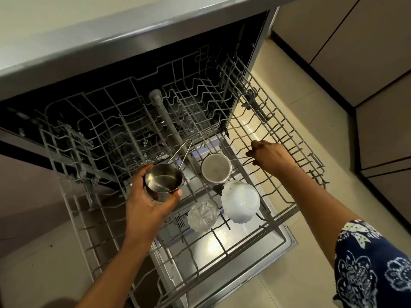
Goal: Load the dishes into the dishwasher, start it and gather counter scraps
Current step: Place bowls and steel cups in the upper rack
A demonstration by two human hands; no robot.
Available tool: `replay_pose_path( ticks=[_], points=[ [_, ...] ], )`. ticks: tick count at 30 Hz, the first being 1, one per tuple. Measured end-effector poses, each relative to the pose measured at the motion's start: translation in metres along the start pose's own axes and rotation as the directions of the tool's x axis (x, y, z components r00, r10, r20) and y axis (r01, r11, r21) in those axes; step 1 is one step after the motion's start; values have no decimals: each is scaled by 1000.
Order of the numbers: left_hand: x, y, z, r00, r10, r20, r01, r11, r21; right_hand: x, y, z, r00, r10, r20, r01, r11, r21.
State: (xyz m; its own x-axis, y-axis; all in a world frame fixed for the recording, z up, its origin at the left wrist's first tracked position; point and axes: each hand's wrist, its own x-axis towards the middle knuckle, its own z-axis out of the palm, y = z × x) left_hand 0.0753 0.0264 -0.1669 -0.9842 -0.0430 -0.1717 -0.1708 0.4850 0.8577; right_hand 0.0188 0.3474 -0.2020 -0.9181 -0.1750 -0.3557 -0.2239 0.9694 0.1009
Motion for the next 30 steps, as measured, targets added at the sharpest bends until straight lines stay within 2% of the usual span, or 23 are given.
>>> replay_pose_path(
  ticks=[15,21,24,26,28,30],
  points=[
    [9,0,3,1000,7,30,-7,1000,-5,-13,7,3,994,88,-68,-76,984,161],
    [10,9,8,999,9,44,-6,998,-70,-14,-1,-13,961,199,-190,-155,962,224],
    [15,17,6,989,-98,107,119,969,-217,-7,-13,-36,923,190,-335,-91,953,289],
    [23,22,4,966,-188,179,237,918,-317,0,-21,-47,906,72,-417,71,945,318],
    [32,24,4,933,-250,259,341,847,-408,7,-30,-54,914,2,-406,206,859,468],
    [42,27,6,903,-281,325,413,775,-478,14,-38,-60,951,53,-306,209,619,757]
  ],
)
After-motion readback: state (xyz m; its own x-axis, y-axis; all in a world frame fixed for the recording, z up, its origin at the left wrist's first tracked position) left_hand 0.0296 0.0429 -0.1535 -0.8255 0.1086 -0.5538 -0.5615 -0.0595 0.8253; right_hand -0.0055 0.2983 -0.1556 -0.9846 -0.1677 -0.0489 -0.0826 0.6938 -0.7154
